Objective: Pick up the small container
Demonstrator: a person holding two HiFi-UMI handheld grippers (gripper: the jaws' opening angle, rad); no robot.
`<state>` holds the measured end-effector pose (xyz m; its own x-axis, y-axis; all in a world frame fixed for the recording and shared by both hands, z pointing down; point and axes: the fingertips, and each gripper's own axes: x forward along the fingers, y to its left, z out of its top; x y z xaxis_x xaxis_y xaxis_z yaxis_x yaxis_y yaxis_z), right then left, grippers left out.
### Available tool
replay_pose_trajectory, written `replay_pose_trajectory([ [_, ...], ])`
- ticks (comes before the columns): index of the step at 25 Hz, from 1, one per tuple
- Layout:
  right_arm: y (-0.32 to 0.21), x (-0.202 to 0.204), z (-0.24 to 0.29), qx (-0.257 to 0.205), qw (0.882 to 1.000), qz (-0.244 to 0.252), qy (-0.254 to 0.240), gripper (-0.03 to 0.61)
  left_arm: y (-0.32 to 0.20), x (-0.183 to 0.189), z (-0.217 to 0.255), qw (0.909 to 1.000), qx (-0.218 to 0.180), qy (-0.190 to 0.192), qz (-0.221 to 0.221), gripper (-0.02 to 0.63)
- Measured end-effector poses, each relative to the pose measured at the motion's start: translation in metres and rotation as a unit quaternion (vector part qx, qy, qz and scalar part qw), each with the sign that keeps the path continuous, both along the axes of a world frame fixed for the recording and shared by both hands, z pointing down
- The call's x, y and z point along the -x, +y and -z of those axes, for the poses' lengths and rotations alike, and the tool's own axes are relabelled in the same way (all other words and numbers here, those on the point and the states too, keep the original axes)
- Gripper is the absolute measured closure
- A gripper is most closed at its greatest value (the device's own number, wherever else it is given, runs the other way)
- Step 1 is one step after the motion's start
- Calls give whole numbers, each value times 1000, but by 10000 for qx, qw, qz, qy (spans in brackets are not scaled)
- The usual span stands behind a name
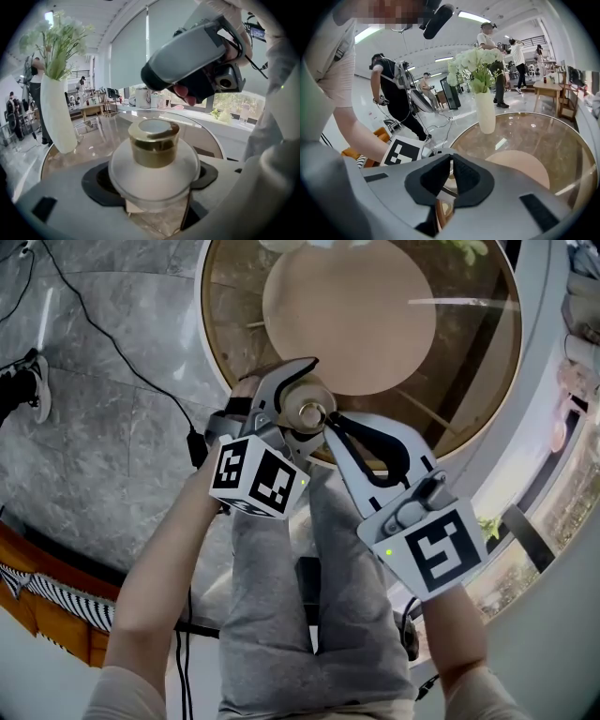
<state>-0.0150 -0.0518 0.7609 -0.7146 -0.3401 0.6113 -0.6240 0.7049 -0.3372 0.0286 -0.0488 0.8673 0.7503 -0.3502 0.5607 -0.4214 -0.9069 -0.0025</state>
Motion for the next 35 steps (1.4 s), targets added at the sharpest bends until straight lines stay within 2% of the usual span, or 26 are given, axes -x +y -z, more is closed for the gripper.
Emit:
replay_pose_trajectory([
  [1, 1, 1, -1, 1, 10000, 52, -51, 569, 1, -1, 0, 10000, -44, -21, -57, 259],
  [3, 4, 1, -5, -12, 9998, 202, -38, 561, 1, -4, -1, 9999, -63, -29, -140, 262],
  [5, 6, 3, -11, -52, 9994, 331, 76, 477, 1, -5, -1, 9998, -52, -21, -194, 264],
  [6, 6, 4, -13, -79, 9992, 369, 120, 466, 2, -5, -1, 9998, -47, -19, -215, 264],
  [14, 4, 15, -27, -378, 9955, 773, 398, 434, 2, -6, 0, 9995, -33, -20, -300, 265],
  [21, 7, 21, -38, -580, 9911, 982, 680, 428, 4, -5, -1, 9995, -24, -32, -306, 265],
  [26, 6, 19, -42, -579, 9907, 957, 774, 431, 2, -7, -1, 9995, -123, 1, -305, 265],
  [35, 8, 20, -42, -1002, 9885, 1028, 470, 437, 1, -6, 0, 9995, -113, 23, -280, 265],
])
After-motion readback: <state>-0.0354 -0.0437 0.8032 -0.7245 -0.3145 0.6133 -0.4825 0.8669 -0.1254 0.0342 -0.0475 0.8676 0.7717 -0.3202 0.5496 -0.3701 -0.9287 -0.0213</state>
